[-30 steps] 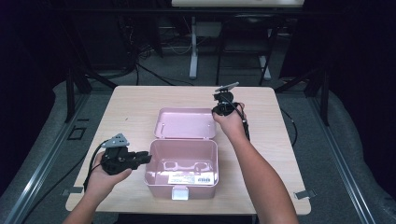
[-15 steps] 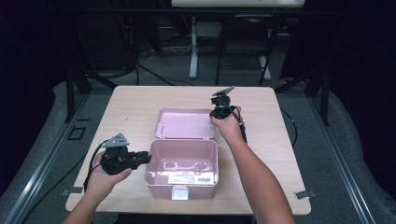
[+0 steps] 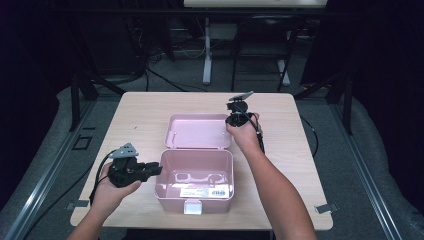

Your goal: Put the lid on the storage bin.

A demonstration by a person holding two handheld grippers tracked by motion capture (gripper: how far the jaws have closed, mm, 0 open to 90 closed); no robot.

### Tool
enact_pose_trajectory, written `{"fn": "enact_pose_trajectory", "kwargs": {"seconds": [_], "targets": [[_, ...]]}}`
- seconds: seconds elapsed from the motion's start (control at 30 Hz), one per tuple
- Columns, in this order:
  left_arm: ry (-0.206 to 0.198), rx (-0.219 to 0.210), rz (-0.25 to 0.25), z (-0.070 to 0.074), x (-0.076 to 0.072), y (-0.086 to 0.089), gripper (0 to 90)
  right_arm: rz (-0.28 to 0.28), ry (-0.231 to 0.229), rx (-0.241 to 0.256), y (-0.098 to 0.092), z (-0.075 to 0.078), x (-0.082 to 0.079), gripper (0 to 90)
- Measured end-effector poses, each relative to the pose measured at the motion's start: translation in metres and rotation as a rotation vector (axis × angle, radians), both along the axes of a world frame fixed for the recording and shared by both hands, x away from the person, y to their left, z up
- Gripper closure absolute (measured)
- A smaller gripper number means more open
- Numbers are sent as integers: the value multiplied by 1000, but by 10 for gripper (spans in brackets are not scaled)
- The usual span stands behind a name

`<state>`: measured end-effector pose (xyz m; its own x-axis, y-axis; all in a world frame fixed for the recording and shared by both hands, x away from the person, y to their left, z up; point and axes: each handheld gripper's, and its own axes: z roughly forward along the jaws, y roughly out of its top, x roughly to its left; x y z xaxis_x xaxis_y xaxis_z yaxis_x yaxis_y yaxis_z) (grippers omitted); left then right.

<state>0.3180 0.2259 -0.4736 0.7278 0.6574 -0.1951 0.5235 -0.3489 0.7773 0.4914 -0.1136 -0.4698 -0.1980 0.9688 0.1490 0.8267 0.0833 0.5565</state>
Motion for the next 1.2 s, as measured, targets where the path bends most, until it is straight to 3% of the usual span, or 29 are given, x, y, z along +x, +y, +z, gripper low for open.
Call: {"fn": "enact_pose_trajectory", "kwargs": {"seconds": [0.2,0.53,1.2], "targets": [[-5,4,-2,0,0,0,735,9,-28,-3,-1,10,-3,834],[-7,1,3,0,0,-1,736,21,-87,36,-8,29,-14,843],[0,-10,9,-1,0,-1,737,76,-211,81,-19,62,-47,856]]}}
